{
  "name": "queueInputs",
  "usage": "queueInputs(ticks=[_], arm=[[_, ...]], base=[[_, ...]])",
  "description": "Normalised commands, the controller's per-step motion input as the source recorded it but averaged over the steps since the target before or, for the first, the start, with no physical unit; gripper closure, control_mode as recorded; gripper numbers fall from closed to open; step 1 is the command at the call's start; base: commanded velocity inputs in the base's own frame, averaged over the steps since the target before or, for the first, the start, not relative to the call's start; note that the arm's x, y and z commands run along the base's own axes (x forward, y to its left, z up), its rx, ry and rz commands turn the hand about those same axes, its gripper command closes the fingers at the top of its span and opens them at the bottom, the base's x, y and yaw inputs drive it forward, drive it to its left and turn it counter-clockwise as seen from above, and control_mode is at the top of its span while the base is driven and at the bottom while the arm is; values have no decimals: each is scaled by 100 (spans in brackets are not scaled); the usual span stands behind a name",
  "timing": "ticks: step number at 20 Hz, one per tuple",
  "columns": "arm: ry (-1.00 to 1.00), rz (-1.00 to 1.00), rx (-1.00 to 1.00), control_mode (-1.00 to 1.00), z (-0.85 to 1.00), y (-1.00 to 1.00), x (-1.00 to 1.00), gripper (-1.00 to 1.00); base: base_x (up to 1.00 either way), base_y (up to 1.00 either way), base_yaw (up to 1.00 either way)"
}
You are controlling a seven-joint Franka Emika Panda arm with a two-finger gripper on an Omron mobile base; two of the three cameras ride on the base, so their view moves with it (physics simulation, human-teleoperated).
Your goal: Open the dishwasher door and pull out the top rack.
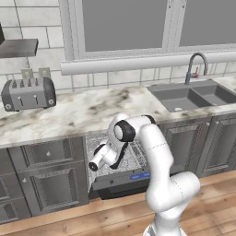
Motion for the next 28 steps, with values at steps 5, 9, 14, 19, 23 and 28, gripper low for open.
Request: queueInputs(ticks=[5, 9, 14, 19, 23, 28], arm=[[-1, 3, 0, -100, 0, 0, 25, -100], [-1, 2, 0, -100, 0, 0, 27, -100], [-1, 3, -1, -100, 0, 0, 18, -100], [-1, 3, -2, -100, 0, 0, 11, -100], [-3, 4, -3, -100, 0, 0, 0, -100], [0, 4, -3, -100, 0, 0, 15, -100]], base=[[0, 0, 0], [0, 0, 0], [0, 0, 0], [0, 0, 0], [0, 0, 0], [0, 0, 0]])
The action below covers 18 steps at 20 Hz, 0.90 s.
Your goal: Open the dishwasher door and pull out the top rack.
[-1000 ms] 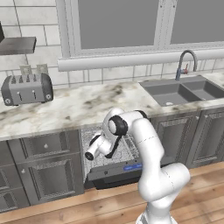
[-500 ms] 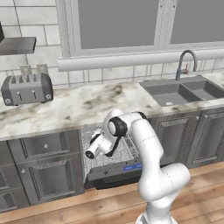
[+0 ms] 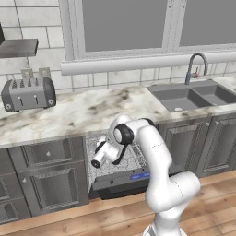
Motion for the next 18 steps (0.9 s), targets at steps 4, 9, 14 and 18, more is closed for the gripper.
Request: queueInputs(ticks=[4, 9, 14, 18], arm=[[0, 4, -1, -100, 0, 0, 7, -100], [0, 2, 0, -100, 0, 0, 3, -100], [0, 0, 0, -100, 0, 0, 20, -100], [0, 0, 0, -100, 4, 0, 0, -100]], base=[[0, 0, 0], [0, 0, 0], [0, 0, 0], [0, 0, 0]])
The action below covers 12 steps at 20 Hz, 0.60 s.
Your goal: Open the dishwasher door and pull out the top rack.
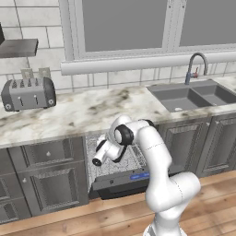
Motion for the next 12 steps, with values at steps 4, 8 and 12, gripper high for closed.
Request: queueInputs(ticks=[4, 8, 12], arm=[[1, 0, 0, -100, 0, 0, 24, -100], [7, 0, 0, -100, 0, 0, 40, -100], [16, 0, -1, -100, -17, 0, 49, -100]], base=[[0, 0, 0], [0, 0, 0], [0, 0, 0]])
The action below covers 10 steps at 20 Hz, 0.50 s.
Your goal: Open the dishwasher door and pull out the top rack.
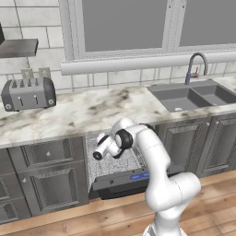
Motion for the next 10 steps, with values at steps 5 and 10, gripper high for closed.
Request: queueInputs(ticks=[5, 10], arm=[[25, 0, -1, -100, -31, 0, 46, -100], [31, 0, 0, -100, -39, 0, 44, -100]], base=[[0, 0, 0], [0, 0, 0]])
